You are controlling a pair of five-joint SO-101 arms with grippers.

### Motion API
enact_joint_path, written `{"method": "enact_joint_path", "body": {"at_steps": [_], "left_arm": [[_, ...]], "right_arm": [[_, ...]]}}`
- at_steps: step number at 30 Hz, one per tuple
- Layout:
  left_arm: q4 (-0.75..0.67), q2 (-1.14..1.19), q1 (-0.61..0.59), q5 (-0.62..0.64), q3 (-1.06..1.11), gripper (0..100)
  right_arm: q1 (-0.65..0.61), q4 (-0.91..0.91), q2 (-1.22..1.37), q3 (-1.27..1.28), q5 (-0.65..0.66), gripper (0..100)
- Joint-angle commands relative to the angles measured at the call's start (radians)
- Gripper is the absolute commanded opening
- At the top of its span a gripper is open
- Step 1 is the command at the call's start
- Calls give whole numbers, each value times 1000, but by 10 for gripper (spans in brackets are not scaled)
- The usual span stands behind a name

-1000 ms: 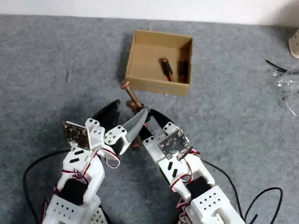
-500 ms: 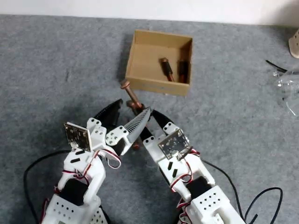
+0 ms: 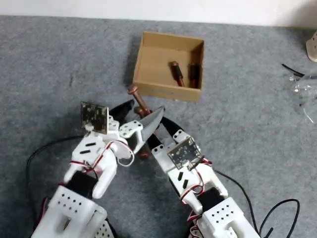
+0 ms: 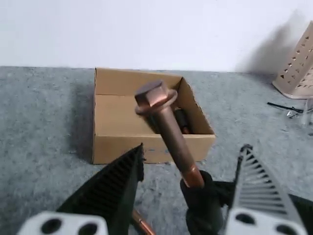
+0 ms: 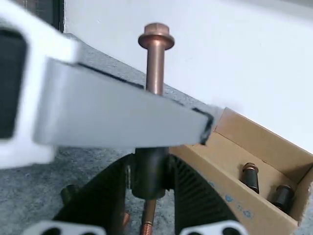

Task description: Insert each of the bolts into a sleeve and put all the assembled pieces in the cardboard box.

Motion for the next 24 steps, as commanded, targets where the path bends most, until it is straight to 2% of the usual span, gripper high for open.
{"method": "enact_joint_path", "body": {"at_steps": [1,6,15,24], "left_arm": [[-109,87,-25,14,-65,284],[-187,157,-33,11,-70,284],[-189,166,-21,9,-108,284],[-187,166,58,6,-122,284]], "right_arm": [[15,-7,-22,108,8,4],[15,-7,-22,108,8,4],[15,-7,-22,108,8,4],[15,-7,-22,108,8,4]]}}
